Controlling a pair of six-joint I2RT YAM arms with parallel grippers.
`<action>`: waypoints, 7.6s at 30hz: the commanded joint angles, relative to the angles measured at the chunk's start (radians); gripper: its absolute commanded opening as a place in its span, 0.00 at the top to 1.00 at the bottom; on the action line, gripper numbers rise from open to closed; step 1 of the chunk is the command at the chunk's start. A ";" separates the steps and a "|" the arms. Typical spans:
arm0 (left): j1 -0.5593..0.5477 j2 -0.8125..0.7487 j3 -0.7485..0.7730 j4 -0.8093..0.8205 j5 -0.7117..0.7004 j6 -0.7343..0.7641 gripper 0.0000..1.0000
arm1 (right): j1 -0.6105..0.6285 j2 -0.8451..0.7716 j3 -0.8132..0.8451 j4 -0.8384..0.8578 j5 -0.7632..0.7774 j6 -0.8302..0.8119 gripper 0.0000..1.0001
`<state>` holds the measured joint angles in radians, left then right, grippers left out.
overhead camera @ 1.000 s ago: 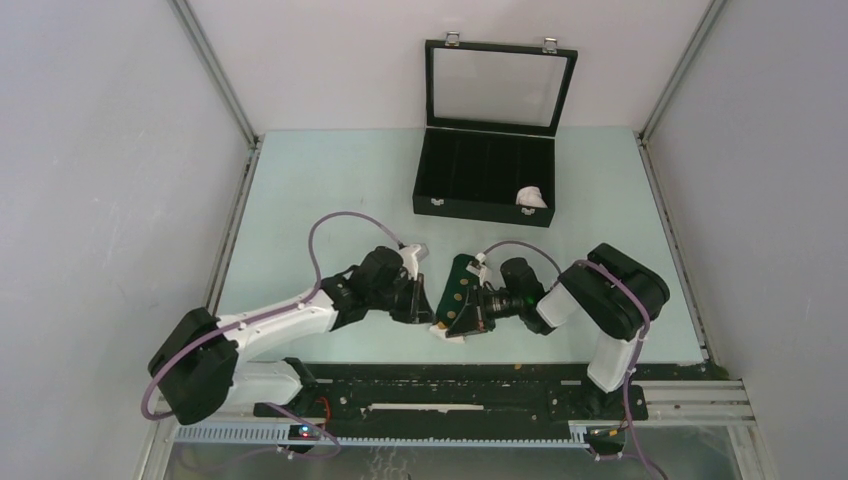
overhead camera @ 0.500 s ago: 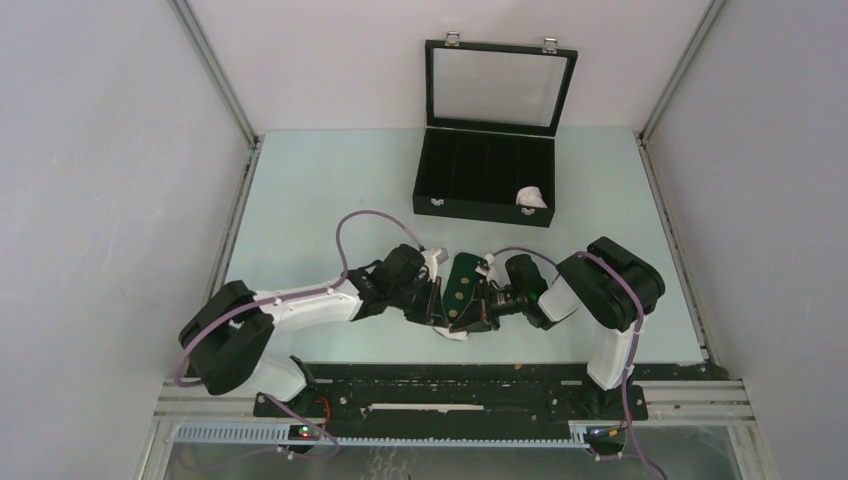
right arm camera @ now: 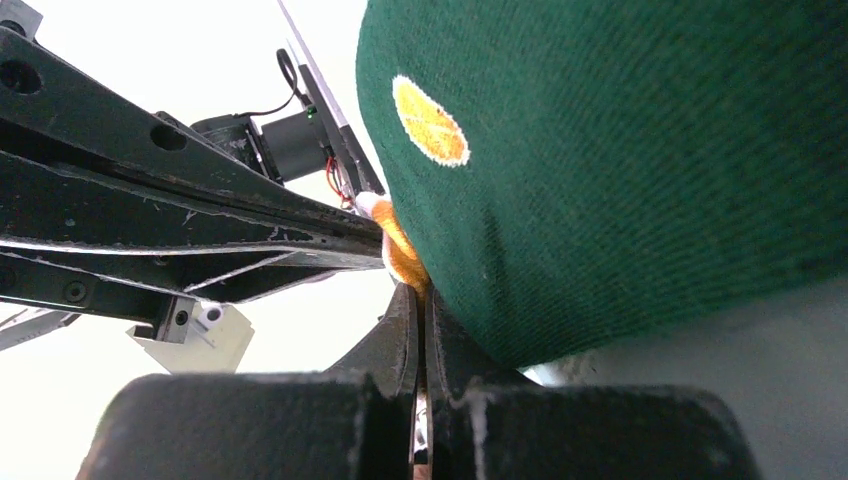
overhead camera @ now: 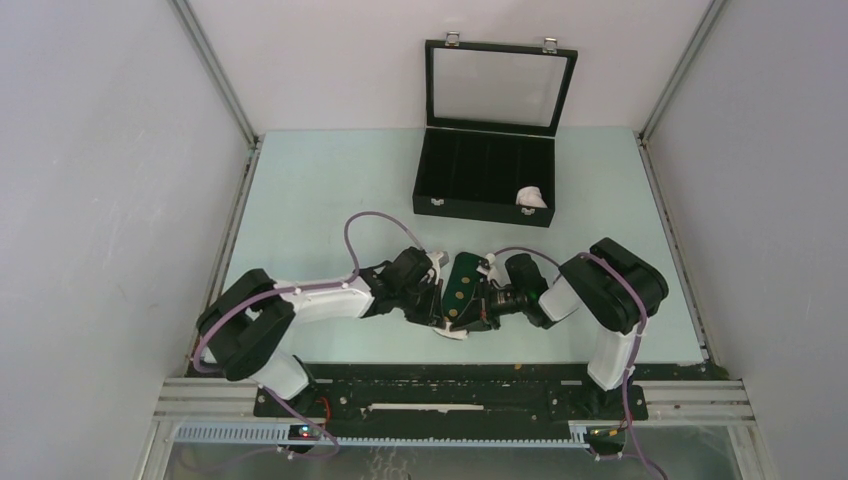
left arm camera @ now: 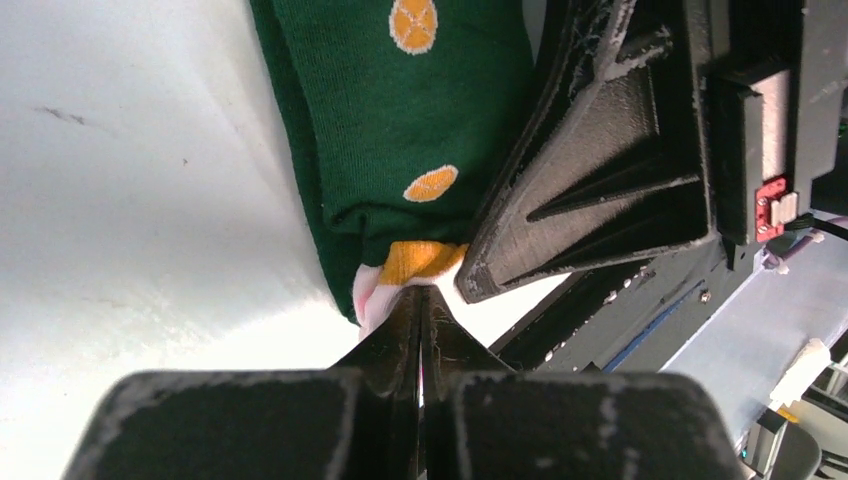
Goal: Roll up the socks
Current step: Roll a pair of socks at the center of the board.
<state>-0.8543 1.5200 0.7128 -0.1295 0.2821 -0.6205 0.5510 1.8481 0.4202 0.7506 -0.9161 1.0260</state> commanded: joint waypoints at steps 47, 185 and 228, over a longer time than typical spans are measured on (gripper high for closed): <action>0.012 0.037 -0.011 0.012 -0.078 0.003 1.00 | 0.085 -1.036 0.177 -0.817 0.493 -0.811 0.53; 0.036 -0.224 -0.036 0.034 0.084 0.011 0.83 | -0.011 -0.121 0.166 -0.561 0.047 -0.471 1.00; 0.038 0.110 0.077 -0.040 -0.056 -0.026 0.87 | 0.035 -0.330 0.285 -0.731 0.322 -0.558 0.59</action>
<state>-0.8196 1.5806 0.7765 -0.1390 0.2760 -0.6521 0.5823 1.6341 0.6685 0.0334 -0.7132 0.5629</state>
